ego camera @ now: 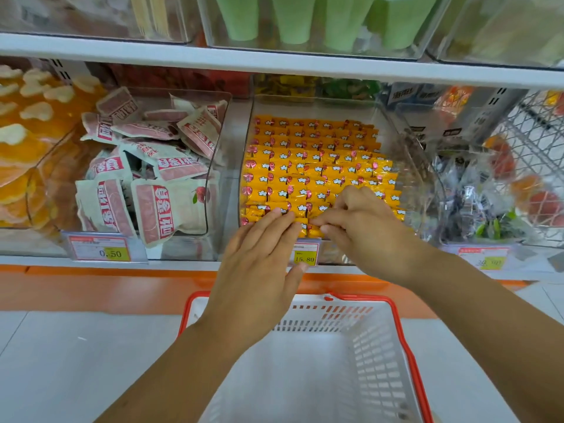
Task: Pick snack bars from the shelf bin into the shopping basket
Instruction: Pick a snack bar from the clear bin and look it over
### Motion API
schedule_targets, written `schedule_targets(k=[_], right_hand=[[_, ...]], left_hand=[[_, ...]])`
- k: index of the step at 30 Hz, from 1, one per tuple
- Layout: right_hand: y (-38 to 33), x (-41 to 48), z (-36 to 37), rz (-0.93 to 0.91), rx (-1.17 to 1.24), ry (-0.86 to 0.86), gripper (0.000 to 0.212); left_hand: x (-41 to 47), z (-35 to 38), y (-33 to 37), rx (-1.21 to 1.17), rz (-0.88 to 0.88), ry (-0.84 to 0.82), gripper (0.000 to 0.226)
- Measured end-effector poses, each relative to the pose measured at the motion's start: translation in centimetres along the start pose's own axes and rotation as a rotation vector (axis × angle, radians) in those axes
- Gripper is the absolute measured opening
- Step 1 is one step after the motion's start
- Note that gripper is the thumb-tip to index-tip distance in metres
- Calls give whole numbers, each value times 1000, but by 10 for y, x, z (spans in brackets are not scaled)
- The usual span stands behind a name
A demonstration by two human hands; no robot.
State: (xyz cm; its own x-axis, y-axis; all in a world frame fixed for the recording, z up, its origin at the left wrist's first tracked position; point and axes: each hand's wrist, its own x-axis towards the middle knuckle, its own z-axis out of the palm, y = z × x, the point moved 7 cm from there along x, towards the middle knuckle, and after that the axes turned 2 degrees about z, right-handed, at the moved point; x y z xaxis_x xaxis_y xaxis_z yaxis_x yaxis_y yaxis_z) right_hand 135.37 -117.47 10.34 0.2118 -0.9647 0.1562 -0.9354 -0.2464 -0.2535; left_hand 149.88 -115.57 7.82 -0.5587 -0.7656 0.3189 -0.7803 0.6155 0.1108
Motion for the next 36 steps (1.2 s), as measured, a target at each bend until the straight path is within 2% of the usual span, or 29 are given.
schedule_targets(k=[3, 6, 9, 12, 15, 19, 21, 24, 27, 28, 30, 33, 36], right_hand=[[4, 2, -3, -1, 68, -69, 27], [22, 3, -16, 157, 280, -59, 24], [23, 3, -14, 174, 137, -31, 19], [14, -1, -14, 111, -12, 68, 14], [13, -11, -35, 77, 148, 264, 11], [-3, -46, -73, 37, 308, 521, 15], [-12, -72, -83, 49, 502, 606, 13], [-16, -106, -75, 220, 893, 662, 8], [-20, -122, -55, 396, 1265, 643, 8], [-20, -125, -48, 454, 1316, 618, 8], [-22, -124, -35, 551, 1377, 522, 11], [-30, -118, -22, 606, 1450, 407, 7], [-32, -110, -21, 571, 1427, 382, 29]], left_hand=[[3, 2, 9, -1, 48, 10, 56], [6, 12, 18, 17, 76, -33, 57], [8, 21, 17, 27, 54, -81, 58], [9, 22, 15, 1, 42, -108, 58], [9, 21, 15, -51, 14, -144, 60], [9, 3, 19, -324, -73, -77, 64], [7, -10, 21, -553, -180, -52, 60], [-2, -27, 23, -872, -319, -64, 47], [-18, -26, 25, -1401, -552, -134, 30], [-23, -26, 25, -1500, -622, -135, 27], [-31, -27, 18, -1602, -707, -81, 25], [-39, -32, 3, -1602, -742, -10, 27], [-46, -39, -6, -1602, -747, 21, 26]])
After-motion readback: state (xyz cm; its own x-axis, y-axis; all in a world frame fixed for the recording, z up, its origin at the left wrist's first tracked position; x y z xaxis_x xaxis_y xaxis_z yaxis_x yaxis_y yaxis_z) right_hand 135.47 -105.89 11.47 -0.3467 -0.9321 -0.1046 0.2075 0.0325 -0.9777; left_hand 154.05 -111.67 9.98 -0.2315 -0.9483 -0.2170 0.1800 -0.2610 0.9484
